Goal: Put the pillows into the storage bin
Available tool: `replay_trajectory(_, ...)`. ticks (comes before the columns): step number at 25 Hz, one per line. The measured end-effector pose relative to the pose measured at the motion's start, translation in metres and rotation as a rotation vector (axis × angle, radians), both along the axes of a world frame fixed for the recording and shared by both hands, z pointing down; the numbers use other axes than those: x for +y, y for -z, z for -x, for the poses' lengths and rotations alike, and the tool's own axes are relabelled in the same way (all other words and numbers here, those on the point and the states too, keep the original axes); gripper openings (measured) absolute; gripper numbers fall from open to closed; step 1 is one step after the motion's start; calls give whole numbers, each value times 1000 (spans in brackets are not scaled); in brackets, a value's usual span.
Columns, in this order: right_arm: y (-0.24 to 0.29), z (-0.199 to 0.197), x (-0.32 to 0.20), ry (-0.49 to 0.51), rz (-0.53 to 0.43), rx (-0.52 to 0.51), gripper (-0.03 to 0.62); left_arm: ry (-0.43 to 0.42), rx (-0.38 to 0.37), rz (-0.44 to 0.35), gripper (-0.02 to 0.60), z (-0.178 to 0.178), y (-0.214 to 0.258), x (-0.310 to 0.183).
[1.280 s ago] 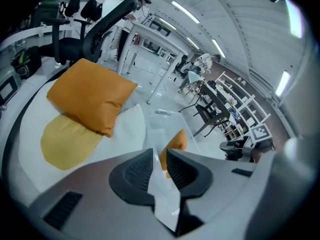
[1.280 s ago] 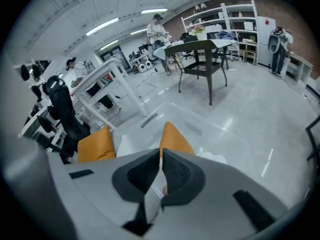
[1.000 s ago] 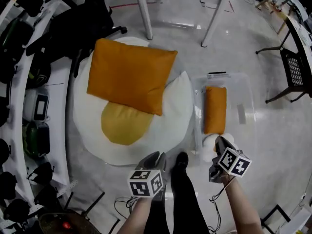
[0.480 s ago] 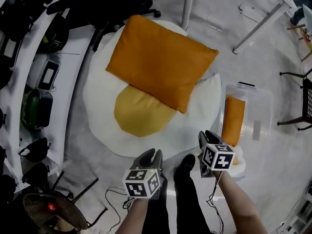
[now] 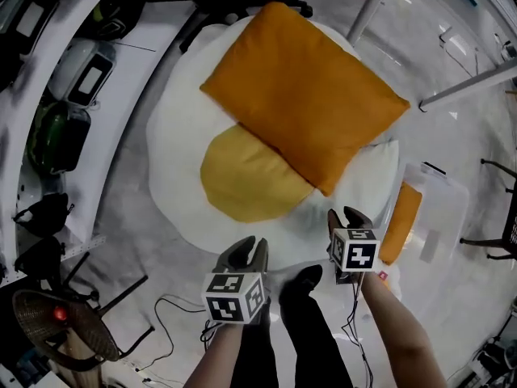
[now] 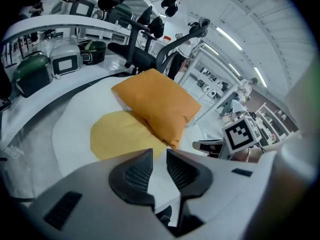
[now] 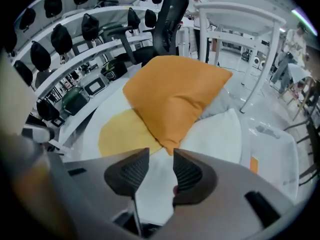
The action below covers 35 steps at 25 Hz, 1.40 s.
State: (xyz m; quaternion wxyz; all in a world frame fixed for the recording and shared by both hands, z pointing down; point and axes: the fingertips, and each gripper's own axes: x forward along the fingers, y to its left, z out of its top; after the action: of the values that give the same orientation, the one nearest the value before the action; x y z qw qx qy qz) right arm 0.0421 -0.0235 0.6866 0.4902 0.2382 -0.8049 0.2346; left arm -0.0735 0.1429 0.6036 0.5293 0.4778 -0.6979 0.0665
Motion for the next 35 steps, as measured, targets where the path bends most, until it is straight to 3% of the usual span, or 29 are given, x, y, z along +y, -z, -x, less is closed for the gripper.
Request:
replay_trajectory(13, -98, 34, -26, 97, -46, 168, 228, 103, 3, 5, 81, 23, -52, 12)
replay_trajectory(24, -140, 53, -31, 164, -142, 296, 235, 169, 8, -18, 81, 38, -80, 21)
replay_trajectory(27, -140, 52, -32, 184, -198, 353, 205, 169, 10, -24, 81, 40, -81, 22)
replay_trajectory(30, -134, 55, -33, 232, -244, 386, 123, 175, 15, -32, 81, 43, -78, 22)
replay_trajectory(35, -115, 53, -29, 237, -240, 334, 44, 161, 29, -40, 81, 33, -65, 21)
